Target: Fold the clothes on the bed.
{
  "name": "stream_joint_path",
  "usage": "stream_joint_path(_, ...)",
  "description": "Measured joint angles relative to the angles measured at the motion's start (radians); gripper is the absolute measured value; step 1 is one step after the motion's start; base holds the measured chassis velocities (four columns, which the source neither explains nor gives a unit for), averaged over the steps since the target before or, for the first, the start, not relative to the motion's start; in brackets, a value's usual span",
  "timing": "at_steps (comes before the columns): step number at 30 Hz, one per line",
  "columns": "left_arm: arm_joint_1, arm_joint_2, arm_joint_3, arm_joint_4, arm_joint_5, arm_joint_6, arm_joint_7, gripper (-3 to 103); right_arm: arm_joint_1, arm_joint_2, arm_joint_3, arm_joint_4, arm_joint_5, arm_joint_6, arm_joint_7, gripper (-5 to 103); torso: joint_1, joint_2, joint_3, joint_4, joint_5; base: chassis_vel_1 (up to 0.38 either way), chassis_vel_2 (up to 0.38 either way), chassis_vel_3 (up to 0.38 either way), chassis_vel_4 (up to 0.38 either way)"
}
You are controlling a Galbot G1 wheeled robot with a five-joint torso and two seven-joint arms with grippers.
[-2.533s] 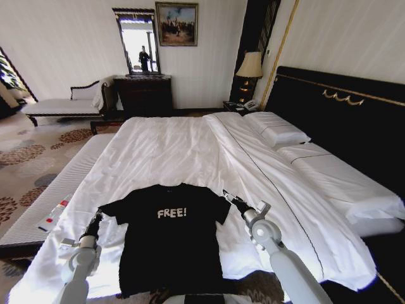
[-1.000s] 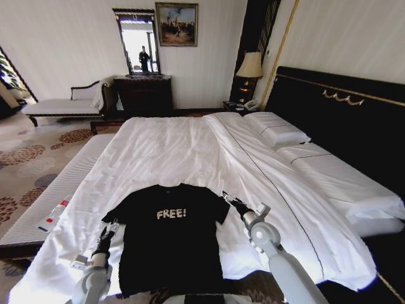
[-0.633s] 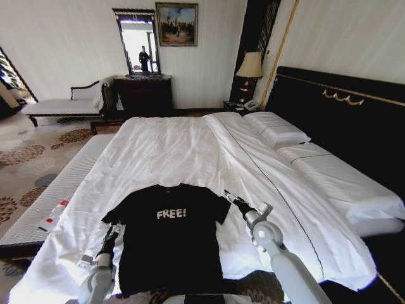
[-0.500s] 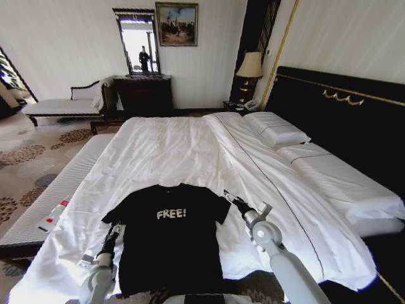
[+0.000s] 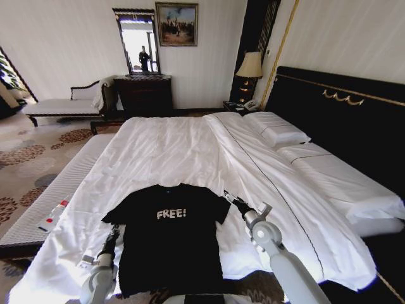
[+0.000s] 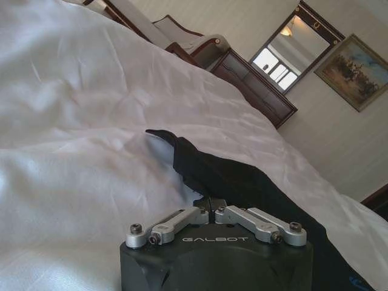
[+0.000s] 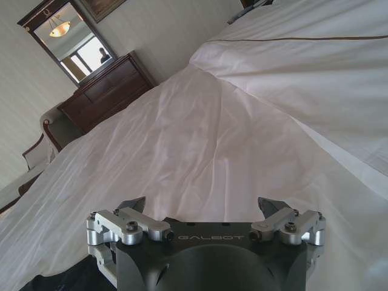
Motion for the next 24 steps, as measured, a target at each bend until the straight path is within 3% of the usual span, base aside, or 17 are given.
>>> stream_joint_path(13, 0.098, 0.003, -0.021, -0.129, 0.032, 0.011, -0.026, 0, 0.003, 0.001, 0.003, 0.0, 0.0, 0.003, 0.0, 100, 0.0, 0.0, 0.0, 0.0001, 0.0, 0.0, 0.0, 0.0, 0.0)
stream_joint_path(24, 0.117, -0.03, -0.009, -0.123, 0.09, 0.003, -0.047, 0, 0.012, 0.002, -0.003, -0.01, 0.002, 0.005, -0.001, 100, 0.0, 0.0, 0.0, 0.0001, 0.0, 0.0, 0.0, 0.0, 0.0)
